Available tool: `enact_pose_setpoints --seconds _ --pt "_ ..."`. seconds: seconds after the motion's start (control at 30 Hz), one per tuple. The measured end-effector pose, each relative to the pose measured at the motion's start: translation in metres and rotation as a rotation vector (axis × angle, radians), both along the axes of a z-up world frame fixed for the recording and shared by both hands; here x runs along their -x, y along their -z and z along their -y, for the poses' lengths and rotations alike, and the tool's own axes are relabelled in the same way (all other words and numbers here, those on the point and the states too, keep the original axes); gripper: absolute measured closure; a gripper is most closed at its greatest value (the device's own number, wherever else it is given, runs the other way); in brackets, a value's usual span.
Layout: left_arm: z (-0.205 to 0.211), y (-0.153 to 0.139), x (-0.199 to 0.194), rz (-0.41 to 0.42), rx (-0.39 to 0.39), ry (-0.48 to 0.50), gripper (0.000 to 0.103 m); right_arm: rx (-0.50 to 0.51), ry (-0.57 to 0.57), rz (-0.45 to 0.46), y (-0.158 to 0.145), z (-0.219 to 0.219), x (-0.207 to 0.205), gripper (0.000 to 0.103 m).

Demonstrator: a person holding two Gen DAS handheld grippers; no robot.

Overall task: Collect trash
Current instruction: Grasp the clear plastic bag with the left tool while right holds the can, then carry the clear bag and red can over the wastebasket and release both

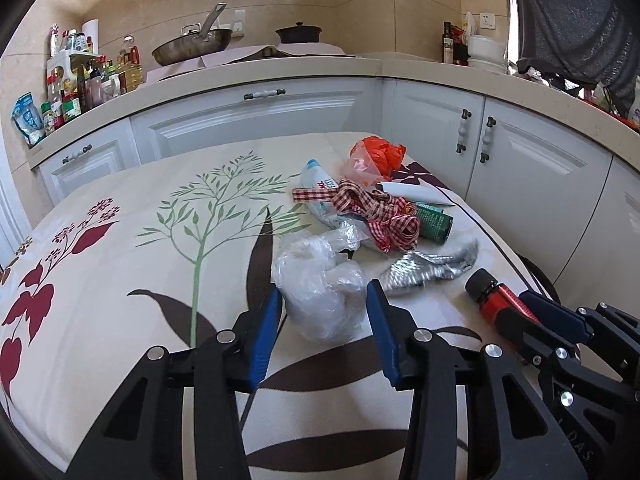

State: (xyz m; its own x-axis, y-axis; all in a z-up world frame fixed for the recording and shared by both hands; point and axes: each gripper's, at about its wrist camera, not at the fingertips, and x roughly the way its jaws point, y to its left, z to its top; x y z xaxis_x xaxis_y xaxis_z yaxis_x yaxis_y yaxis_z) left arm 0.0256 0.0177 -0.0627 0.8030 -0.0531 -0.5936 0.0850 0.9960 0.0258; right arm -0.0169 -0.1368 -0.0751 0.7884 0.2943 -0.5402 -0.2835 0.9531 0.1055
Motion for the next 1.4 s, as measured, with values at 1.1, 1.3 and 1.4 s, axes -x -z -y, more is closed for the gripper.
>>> enact_pose_setpoints --seconds 1.1,1.3,1.4 --pt "0.055 -0.033 0.015 0.043 0.020 0.128 0.060 0.033 0.221 0.085 -0.023 0.090 -0.004 0.080" --pt "0.103 -0.036 0.005 0.055 0.007 0.208 0.060 0.042 0.306 0.088 -0.021 0.135 -0.013 0.080" --pt "0.128 -0.035 -0.006 0.048 0.003 0.239 0.060 0.041 0.334 0.082 -0.019 0.151 -0.020 0.080"
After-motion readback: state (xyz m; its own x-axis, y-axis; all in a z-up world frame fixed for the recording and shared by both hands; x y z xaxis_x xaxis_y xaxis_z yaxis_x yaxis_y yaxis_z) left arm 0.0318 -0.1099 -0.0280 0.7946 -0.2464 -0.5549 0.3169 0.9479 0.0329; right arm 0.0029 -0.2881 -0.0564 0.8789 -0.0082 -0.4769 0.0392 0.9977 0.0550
